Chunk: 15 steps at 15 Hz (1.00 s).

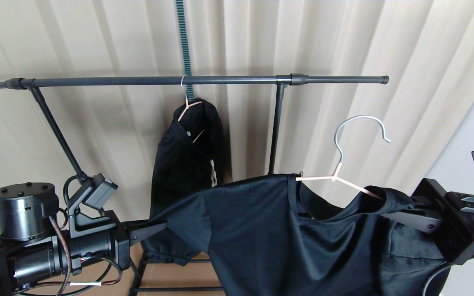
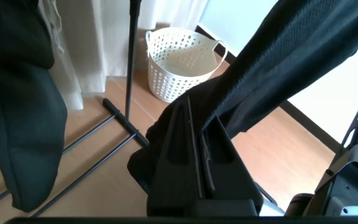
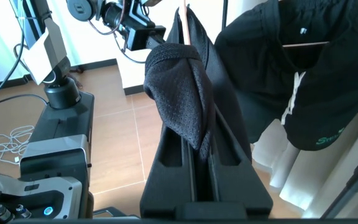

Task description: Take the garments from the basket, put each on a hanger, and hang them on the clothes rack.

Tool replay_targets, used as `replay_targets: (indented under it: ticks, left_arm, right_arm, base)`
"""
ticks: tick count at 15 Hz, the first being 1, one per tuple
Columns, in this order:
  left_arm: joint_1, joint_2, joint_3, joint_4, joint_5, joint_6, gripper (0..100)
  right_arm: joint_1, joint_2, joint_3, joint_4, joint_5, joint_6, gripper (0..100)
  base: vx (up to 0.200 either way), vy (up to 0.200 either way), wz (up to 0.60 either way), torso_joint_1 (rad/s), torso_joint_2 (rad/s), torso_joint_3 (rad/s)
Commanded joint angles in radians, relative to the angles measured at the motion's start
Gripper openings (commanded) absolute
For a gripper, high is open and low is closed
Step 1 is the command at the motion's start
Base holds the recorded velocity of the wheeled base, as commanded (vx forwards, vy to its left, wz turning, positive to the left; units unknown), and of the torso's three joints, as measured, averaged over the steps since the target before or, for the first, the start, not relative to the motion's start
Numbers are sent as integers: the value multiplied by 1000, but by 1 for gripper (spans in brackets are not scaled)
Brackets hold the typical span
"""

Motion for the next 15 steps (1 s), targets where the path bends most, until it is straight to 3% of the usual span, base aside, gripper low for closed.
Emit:
replay_targets:
  ticks: [1,15]
  left_arm:
    - [13,-6,12,-1,0,0,0]
    - [45,-5,23,-1,-2,-1,0]
  right_arm:
    - [-6,1,-1,0,0,0,0]
    - [-9,1,-4,0,0,0,0]
  base:
    - [0,0,0,0,0,0]
    - [0,0,0,0,0,0]
